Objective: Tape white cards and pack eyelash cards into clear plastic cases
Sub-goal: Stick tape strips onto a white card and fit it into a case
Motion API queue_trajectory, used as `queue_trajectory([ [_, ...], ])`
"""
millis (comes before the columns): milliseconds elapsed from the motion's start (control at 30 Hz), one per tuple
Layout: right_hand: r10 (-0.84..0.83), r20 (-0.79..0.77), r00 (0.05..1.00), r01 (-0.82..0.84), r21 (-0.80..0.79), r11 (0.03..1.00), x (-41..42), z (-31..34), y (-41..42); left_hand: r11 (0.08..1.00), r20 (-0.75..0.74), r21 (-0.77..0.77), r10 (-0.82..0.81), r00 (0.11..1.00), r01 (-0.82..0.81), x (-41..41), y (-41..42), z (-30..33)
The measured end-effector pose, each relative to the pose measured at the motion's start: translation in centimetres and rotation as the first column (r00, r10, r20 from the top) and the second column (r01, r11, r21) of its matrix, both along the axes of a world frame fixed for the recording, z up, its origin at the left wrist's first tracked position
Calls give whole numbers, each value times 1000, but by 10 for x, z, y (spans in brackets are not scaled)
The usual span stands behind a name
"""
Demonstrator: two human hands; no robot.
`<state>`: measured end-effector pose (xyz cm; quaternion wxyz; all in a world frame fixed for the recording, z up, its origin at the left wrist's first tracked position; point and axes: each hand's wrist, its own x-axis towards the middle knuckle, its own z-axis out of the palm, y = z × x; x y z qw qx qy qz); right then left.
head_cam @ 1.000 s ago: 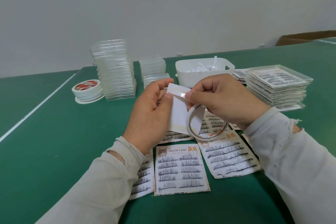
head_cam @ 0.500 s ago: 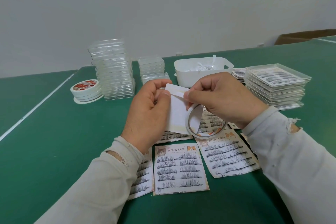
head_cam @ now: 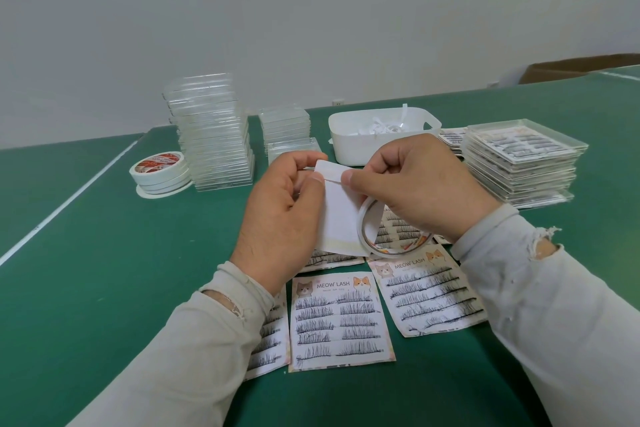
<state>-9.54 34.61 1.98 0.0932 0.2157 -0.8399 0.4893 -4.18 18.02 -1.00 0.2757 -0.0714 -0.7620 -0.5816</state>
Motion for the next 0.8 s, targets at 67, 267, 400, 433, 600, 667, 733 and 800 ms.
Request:
queue_trajectory([
  [67,-2,-1,1000,2,4,1000,0,0,0,1000,4,4,3,1000,-3,0,0,0],
  [267,-12,-8,1000,13,14,1000,-1,0,0,1000,-7,0,4,1000,-4,0,0,0],
  [400,-18,-16,1000,19,14,1000,0,0,-1,1000,-16,24,-10,1000,10,0,1,-1],
  [433,-17,-11,1000,17,14,1000,0,0,-1,999,-22,32,-6,1000,7,0,1,-1],
  [600,-13,-3,1000,13,36,999,2,-1,-4,998,-45,61,2,999,1,-1,4,-2],
  [667,-5,-1,1000,5,31,1000,3,-1,-4,997,-43,73,0,999,3,-1,4,-1],
  [733,8,1,1000,-8,24,1000,4,-1,-5,998,-57,47,38,998,-35,-3,2,-2],
  [800,18,-4,1000,-18,11,1000,4,-1,-5,995,-34,98,25,999,-21,-2,1,0],
])
